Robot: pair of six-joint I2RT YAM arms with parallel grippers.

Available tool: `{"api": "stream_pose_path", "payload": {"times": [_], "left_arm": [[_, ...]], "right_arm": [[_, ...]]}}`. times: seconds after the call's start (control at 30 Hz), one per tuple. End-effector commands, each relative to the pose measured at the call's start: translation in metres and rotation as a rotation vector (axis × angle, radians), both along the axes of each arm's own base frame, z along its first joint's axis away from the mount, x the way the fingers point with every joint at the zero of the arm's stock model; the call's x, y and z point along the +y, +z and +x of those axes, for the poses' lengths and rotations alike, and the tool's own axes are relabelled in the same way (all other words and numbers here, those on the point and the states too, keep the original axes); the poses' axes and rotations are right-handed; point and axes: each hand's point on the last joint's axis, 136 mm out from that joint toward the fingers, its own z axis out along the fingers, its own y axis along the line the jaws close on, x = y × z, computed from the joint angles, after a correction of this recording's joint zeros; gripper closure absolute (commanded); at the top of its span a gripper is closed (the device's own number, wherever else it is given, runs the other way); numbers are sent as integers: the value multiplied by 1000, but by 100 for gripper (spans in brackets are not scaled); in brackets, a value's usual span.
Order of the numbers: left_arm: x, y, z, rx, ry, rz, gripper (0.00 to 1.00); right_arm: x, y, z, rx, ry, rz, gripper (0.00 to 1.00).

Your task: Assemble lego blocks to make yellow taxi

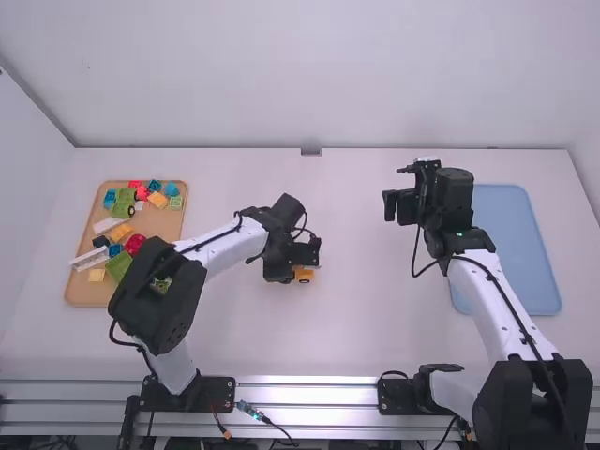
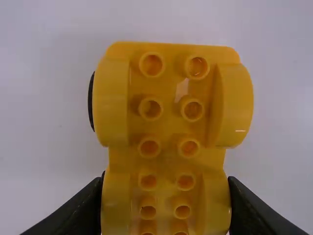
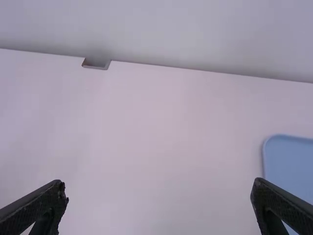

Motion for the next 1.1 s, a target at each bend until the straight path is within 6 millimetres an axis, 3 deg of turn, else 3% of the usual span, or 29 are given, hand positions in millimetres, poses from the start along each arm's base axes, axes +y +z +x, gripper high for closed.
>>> {"api": "stream_pose_path", "payload": {"times": [0.0,0.07,0.2,0.3,0.73,1.07], "left_arm": [[-4,2,-11,20,-64,-31,78],[-6,0,-20,50,-98,-51,78],[-9,0,-23,73,-60,-76,65],[-11,0,-25,93,-19,-91,61],[-9,-16,-31,97,15,-100,62],[-9,-16,-32,101,15,-100,51]], "right_arm": [[0,7,3,-16,-2,4,1],[0,7,3,-15,-3,3,1],[0,7,3,-15,-3,3,1],[0,7,3,-15,-2,3,1],[0,7,3,-15,-1,3,1],[0,7,3,-15,-2,2,1]]}}
